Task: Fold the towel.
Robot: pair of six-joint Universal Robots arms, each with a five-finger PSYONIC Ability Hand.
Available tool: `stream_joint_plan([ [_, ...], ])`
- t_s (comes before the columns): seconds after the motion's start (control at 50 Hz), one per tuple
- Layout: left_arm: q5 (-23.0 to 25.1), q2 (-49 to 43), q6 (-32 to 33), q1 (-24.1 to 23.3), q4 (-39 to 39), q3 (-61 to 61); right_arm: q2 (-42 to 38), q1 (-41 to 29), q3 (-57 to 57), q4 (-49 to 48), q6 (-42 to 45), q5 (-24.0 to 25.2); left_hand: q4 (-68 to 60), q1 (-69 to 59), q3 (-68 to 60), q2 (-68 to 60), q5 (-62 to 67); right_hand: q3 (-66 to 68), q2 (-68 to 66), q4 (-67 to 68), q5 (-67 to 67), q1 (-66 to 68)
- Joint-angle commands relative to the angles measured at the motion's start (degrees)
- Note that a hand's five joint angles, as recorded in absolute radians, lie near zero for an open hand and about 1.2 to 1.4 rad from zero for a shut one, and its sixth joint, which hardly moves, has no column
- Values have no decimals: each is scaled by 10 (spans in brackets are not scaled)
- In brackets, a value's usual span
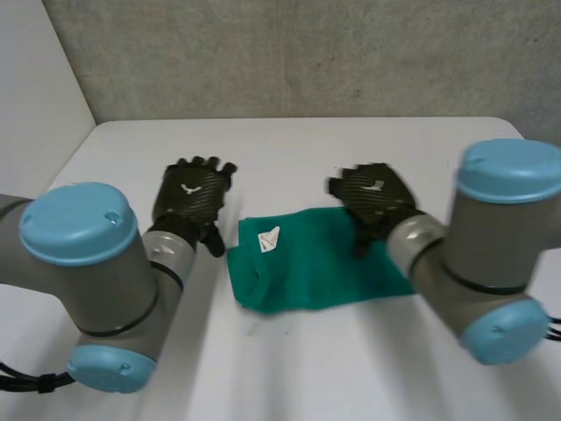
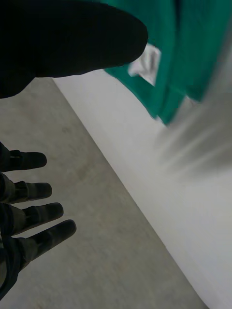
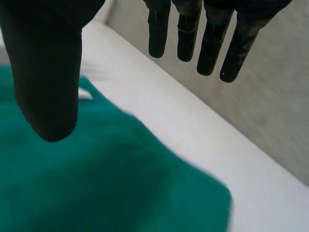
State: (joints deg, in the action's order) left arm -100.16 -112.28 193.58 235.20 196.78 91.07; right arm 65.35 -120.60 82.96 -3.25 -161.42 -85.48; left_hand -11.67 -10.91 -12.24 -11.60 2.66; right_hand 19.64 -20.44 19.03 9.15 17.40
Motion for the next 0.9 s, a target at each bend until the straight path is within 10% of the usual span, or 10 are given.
stream_joint_plan([
  [0.02,1,-8,-29,-47,0,-14,21,123,126,-14,30,71,17,9,22,16,-27,0,8,6,5,23],
  [0.18,2,-29,-32,-61,0,-16,12,237,207,-84,104,166,17,9,22,16,-27,89,-81,95,94,112],
  [0.4,1,-36,-35,-60,0,-15,-55,242,182,-105,104,164,17,9,22,16,-27,224,-216,230,229,246],
  [0.5,1,-36,-35,-59,0,-13,-55,242,179,-112,102,167,17,9,22,16,-27,602,-594,608,607,624],
  [0.9,-1,-13,-36,-53,-1,-1,-15,127,58,-37,36,152,17,9,22,16,-27,604,-596,610,609,626],
])
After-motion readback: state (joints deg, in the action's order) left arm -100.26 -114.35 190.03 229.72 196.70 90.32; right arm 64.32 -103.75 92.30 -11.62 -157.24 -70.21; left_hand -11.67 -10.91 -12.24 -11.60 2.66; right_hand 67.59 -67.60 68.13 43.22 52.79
